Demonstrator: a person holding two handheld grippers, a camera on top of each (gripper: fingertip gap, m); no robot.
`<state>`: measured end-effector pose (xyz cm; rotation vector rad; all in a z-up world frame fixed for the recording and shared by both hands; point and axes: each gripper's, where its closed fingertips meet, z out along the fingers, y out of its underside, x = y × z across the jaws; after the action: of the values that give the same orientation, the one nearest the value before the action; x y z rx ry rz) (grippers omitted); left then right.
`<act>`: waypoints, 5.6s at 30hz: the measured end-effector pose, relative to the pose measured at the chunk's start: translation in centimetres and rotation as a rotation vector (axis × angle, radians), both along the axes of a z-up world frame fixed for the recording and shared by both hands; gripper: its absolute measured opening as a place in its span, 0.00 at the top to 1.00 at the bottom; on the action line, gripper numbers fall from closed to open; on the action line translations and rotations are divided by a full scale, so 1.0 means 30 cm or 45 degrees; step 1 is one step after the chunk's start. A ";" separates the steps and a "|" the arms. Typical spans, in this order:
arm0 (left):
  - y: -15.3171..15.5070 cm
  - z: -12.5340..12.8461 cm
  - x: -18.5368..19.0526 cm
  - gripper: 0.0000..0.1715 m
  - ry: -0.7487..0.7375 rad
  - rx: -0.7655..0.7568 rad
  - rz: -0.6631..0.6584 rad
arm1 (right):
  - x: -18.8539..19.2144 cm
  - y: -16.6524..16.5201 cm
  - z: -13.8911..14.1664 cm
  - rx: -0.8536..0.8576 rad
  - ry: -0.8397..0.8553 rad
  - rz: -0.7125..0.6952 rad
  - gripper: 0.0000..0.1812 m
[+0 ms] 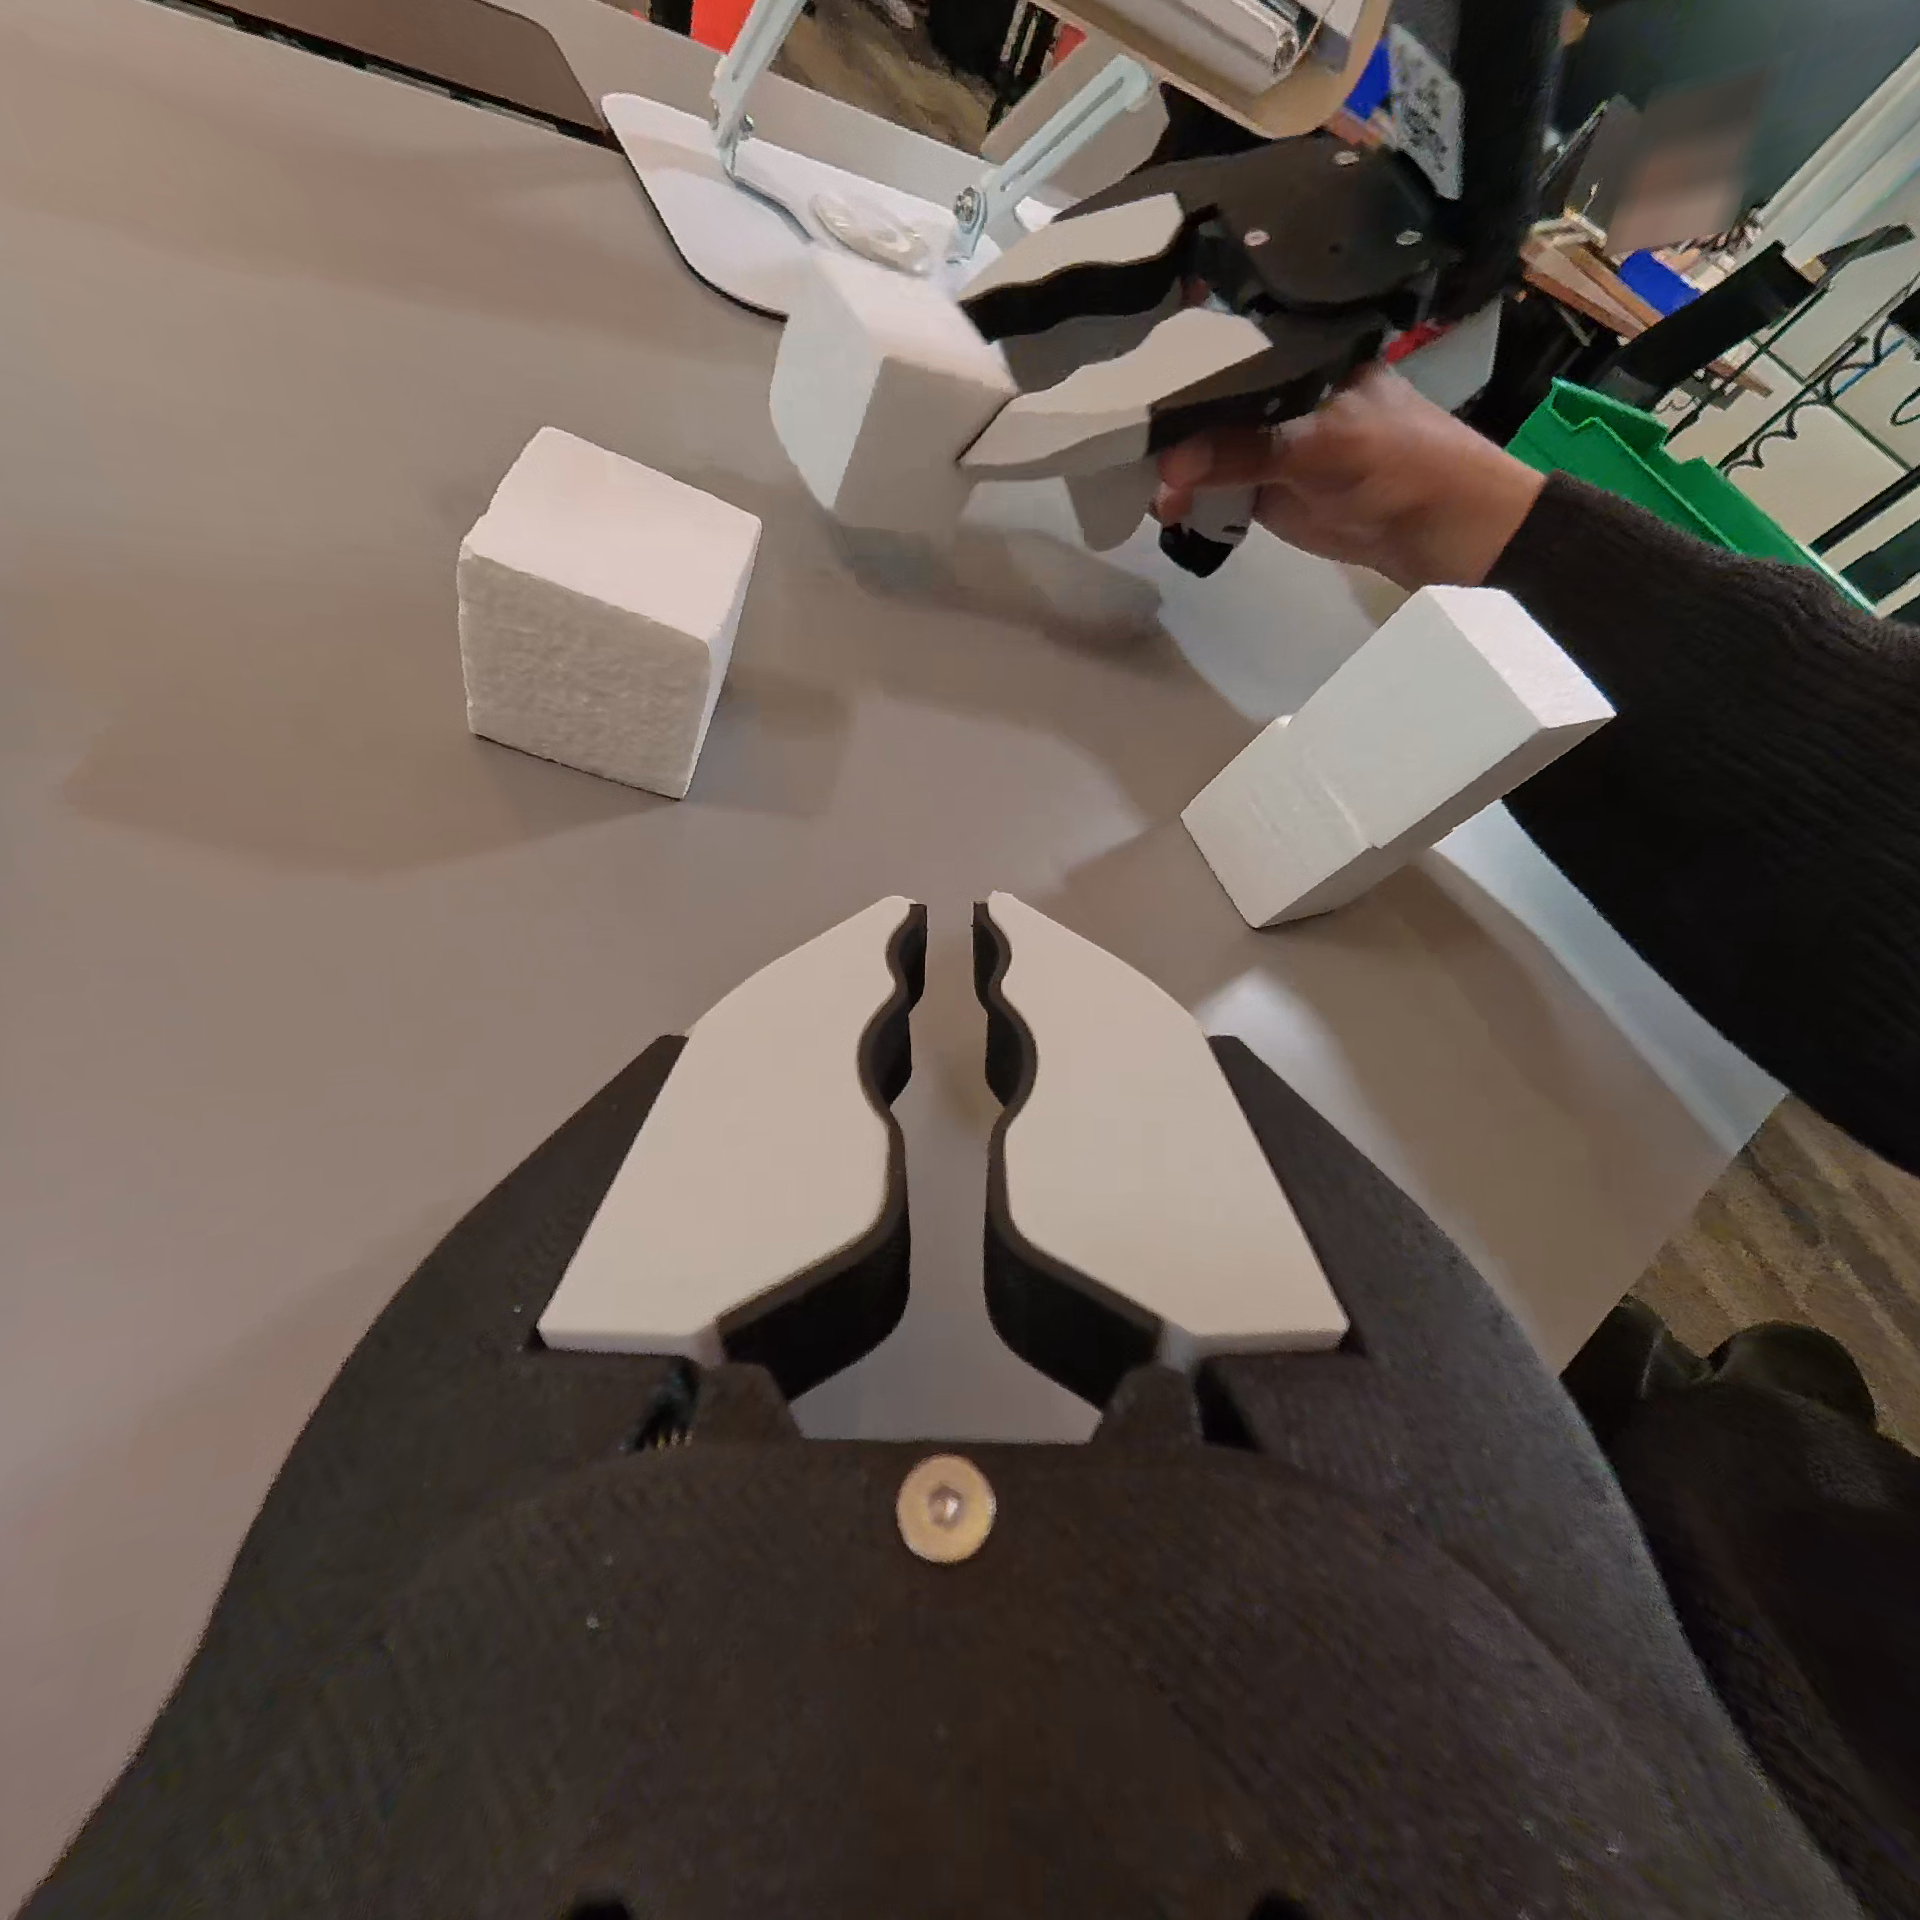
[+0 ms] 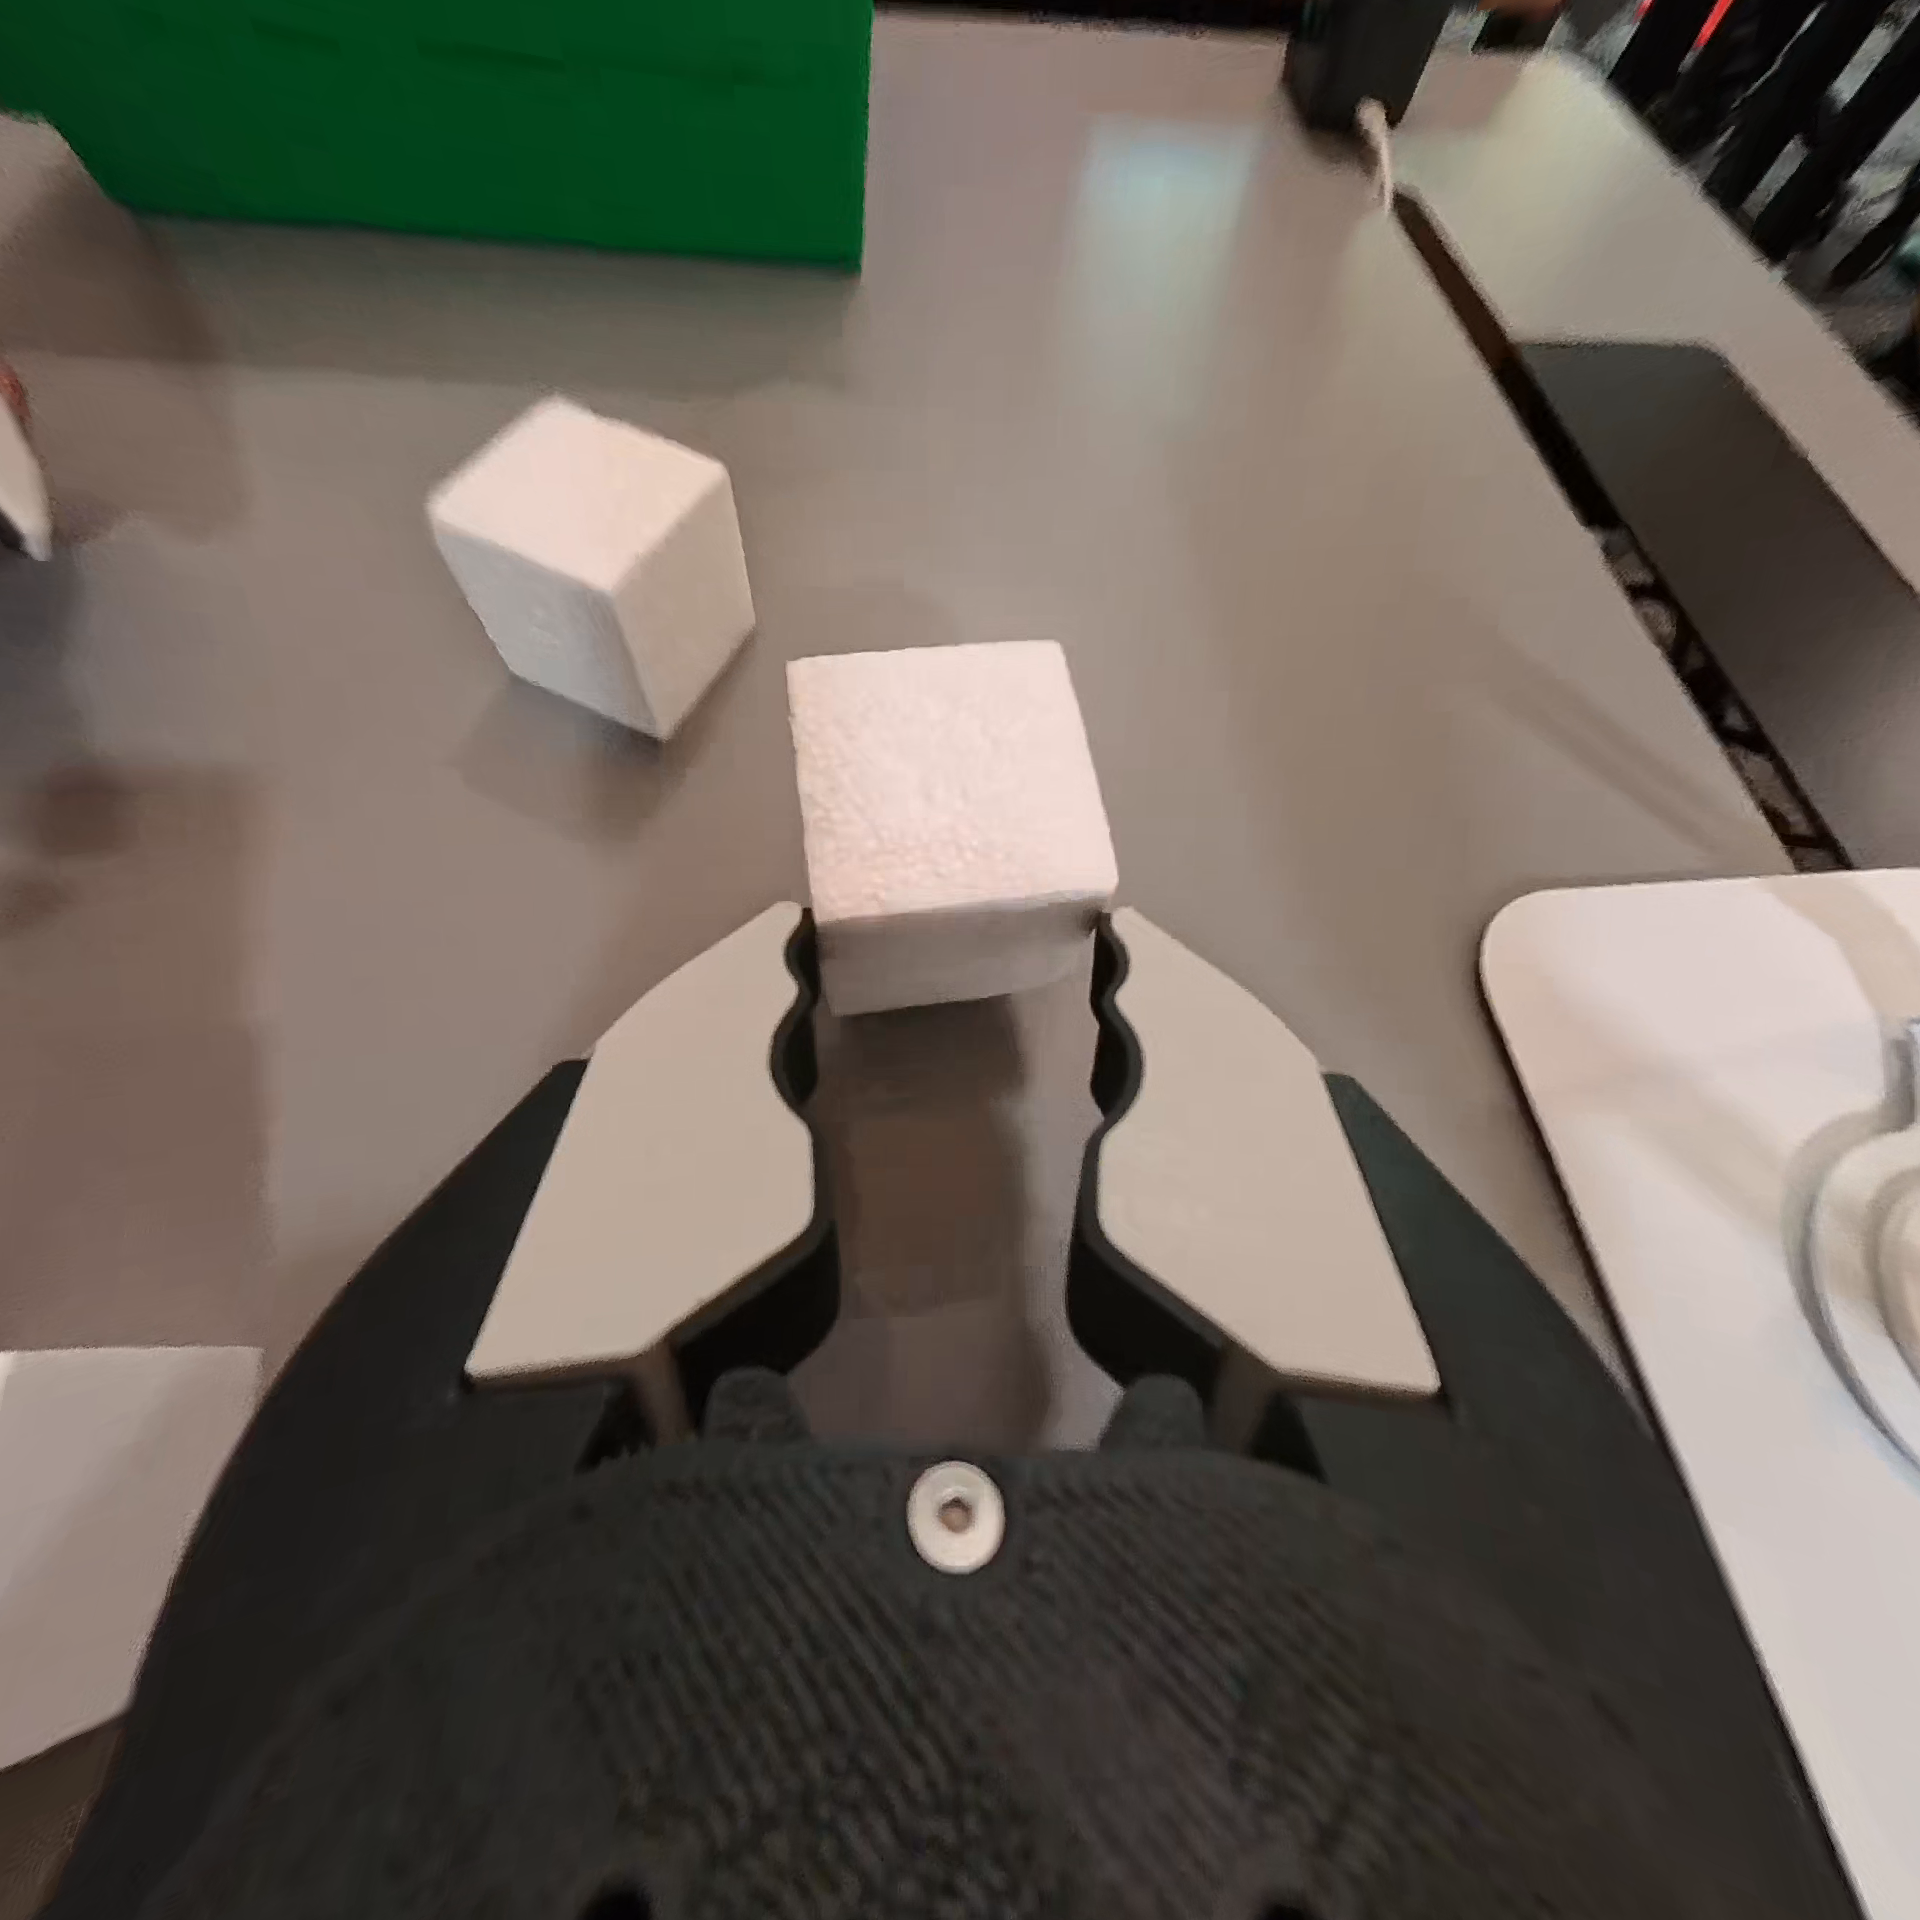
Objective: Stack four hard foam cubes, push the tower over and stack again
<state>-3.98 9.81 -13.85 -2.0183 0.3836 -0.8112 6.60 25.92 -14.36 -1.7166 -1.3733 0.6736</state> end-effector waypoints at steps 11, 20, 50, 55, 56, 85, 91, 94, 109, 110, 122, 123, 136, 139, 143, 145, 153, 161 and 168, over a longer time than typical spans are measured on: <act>0.004 0.011 -0.002 0.96 0.050 0.065 0.021 | 0.269 -0.313 0.393 0.244 0.228 -0.172 0.72; 0.003 0.051 -0.042 0.98 0.087 0.158 0.101 | 0.284 -0.590 0.341 0.197 0.026 -0.068 0.72; 0.023 0.012 0.006 0.97 0.028 0.064 0.024 | 0.229 -0.580 0.268 0.058 -0.043 -0.040 0.72; 0.023 0.007 0.009 0.97 0.038 0.061 0.019 | 0.231 -0.580 0.269 0.034 -0.036 -0.048 0.72; 0.024 0.007 0.008 0.97 0.038 0.059 0.020 | 0.231 -0.580 0.272 0.031 -0.031 -0.050 0.72; 0.024 0.006 0.007 0.97 0.032 0.054 0.021 | 0.228 -0.581 0.254 0.042 -0.084 -0.067 0.69; 0.025 0.006 0.007 0.97 0.034 0.055 0.022 | 0.235 -0.576 0.255 0.041 -0.067 -0.072 0.71; 0.025 0.006 0.007 0.97 0.033 0.053 0.021 | 0.237 -0.576 0.260 0.046 -0.057 -0.067 0.73; 0.022 0.000 0.011 0.97 0.039 0.041 0.012 | 0.234 -0.595 0.283 0.043 0.007 -0.023 0.66; 0.022 -0.001 0.011 0.97 0.039 0.040 0.011 | 0.235 -0.591 0.281 0.046 0.011 -0.028 0.64; 0.022 -0.004 0.014 0.97 0.041 0.034 0.008 | 0.223 -0.566 0.270 -0.002 0.208 0.006 0.71; 0.022 -0.005 0.014 0.97 0.040 0.032 0.006 | 0.225 -0.566 0.283 0.011 0.222 0.006 0.71; 0.022 -0.003 0.009 0.97 0.037 0.033 0.013 | 0.273 -0.548 0.407 0.148 0.441 -0.273 0.71; 0.020 -0.004 0.013 0.97 0.038 0.031 0.006 | 0.263 -0.554 0.345 0.160 0.392 -0.269 0.71; 0.017 -0.004 0.016 0.97 0.046 0.035 0.002 | 0.230 -0.567 0.307 0.113 0.384 -0.208 0.71; 0.018 -0.005 0.016 0.97 0.042 0.031 0.002 | 0.219 -0.572 0.294 0.119 0.358 -0.192 0.71; 0.018 -0.005 0.017 0.97 0.038 0.029 0.001 | 0.219 -0.577 0.287 0.128 0.339 -0.170 0.71; 0.017 -0.005 0.019 0.97 0.039 0.029 -0.003 | 0.208 -0.583 0.269 0.155 0.304 -0.130 0.71; 0.017 -0.006 0.021 0.97 0.036 0.025 -0.005 | 0.215 -0.578 0.280 0.159 0.323 -0.125 0.71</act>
<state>-3.35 10.32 -14.04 -2.0128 0.4107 -0.7796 13.05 8.60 -5.96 -1.5318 -1.1248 0.7087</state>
